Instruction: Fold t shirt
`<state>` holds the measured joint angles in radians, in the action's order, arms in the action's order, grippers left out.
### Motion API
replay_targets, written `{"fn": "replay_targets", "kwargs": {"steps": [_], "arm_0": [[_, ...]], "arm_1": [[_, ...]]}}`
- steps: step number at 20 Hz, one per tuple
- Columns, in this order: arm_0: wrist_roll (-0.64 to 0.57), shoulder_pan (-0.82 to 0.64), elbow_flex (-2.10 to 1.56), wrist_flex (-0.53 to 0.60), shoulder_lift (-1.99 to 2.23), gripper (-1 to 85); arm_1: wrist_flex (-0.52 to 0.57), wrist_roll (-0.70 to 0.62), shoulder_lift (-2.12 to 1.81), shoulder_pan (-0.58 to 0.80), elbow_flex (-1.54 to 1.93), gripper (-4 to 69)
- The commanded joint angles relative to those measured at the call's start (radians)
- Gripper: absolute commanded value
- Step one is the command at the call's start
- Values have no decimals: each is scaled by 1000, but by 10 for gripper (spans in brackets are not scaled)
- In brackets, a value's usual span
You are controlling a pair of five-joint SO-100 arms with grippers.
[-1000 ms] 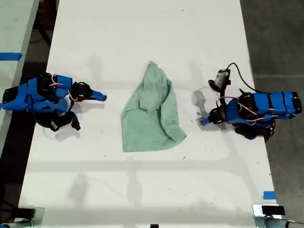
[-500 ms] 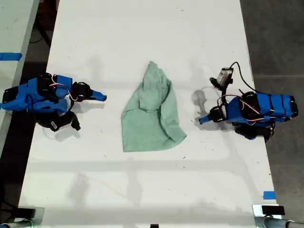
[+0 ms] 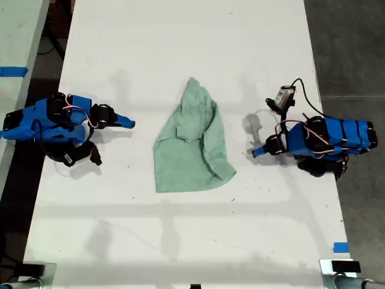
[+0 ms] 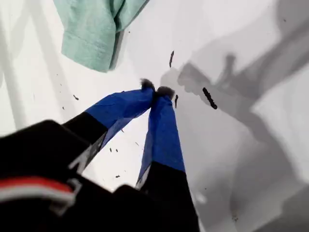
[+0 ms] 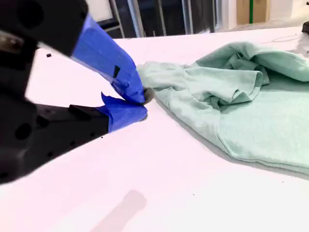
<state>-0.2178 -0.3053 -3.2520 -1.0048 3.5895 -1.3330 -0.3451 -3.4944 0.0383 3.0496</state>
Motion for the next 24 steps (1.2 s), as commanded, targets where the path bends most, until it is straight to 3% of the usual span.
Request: {"fn": "replay_targets", "kwargs": {"steps": [1, 24], "arm_0": [[-3, 9, -40, -3, 6, -3], [-2, 15, -40, -3, 5, -3]], "arm_1": [[-2, 2, -9, 11, 58, 18], [-2, 5, -9, 2, 58, 19]]}}
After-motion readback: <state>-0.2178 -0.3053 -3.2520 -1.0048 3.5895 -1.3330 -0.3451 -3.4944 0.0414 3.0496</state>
